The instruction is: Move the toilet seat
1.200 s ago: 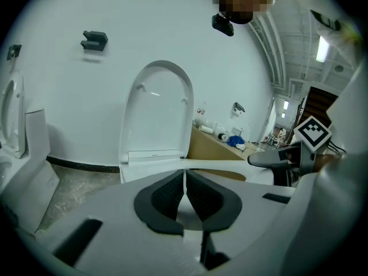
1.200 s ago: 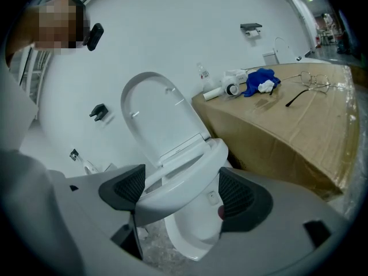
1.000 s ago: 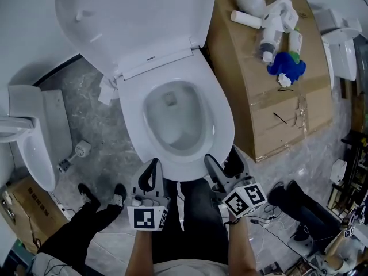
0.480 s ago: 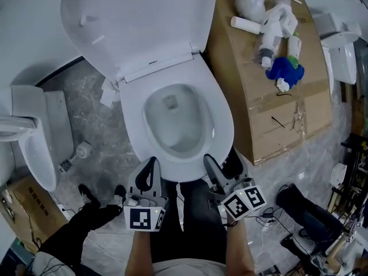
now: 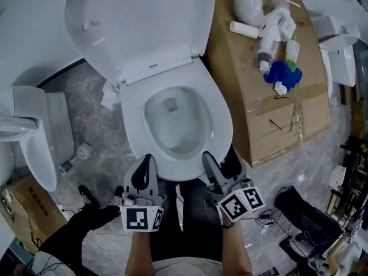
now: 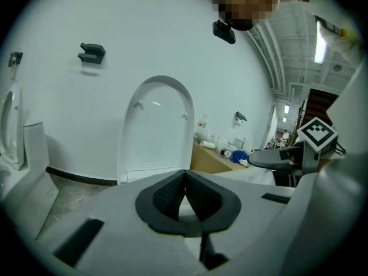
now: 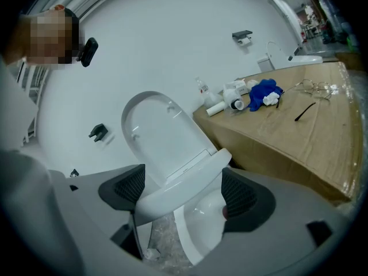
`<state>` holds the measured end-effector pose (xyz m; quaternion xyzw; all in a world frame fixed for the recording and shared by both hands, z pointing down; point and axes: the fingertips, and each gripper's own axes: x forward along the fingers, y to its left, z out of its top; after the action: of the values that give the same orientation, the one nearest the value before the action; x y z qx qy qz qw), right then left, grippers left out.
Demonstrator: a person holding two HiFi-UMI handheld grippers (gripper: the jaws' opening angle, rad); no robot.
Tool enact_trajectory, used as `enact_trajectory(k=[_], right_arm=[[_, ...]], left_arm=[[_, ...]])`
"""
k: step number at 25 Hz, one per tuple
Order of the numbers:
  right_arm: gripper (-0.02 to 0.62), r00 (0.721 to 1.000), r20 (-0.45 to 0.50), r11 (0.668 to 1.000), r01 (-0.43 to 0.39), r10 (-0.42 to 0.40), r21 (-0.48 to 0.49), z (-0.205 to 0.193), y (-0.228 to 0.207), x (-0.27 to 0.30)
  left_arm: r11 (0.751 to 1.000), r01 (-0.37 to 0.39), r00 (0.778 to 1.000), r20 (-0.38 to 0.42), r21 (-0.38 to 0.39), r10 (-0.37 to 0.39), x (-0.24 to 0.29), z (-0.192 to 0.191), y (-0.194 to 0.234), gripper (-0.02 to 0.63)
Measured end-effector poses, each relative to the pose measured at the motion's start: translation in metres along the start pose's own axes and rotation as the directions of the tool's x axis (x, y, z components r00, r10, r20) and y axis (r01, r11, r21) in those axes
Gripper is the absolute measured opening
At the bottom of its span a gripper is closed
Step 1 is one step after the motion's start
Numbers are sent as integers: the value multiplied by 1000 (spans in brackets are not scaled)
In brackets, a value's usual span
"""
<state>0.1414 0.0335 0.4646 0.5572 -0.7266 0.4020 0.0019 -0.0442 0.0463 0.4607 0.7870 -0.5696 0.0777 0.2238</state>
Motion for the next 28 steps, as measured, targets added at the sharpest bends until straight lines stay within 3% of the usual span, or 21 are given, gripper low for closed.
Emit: enact_trajectory(k=[5, 7, 10, 15, 22, 28], right_arm=[[397, 999, 36, 999, 29, -30, 13, 13, 7, 2], [397, 996, 62, 994, 66, -61, -83, 21, 12, 2], [394, 994, 86, 959, 91, -70, -270, 35, 24, 5], [384, 996, 86, 933, 40, -10, -358, 49, 40, 12], [240, 993, 95, 884, -18, 70, -467, 62, 68, 19], [189, 984, 112, 860, -65, 140, -506, 77, 85, 25]], left_arm=[[1000, -8, 1000, 18, -5, 8, 2, 14, 3, 9], [1000, -8, 1000, 22, -3, 8, 3, 19, 4, 9], [1000, -11, 999, 33, -6, 11, 5, 26, 8, 9], [1000, -7, 999, 43, -11, 8, 8, 41, 10, 9], [1000, -3, 999, 54, -10, 3, 13, 57, 14, 9], [1000, -2, 997, 78, -13, 3, 17, 76, 20, 9]])
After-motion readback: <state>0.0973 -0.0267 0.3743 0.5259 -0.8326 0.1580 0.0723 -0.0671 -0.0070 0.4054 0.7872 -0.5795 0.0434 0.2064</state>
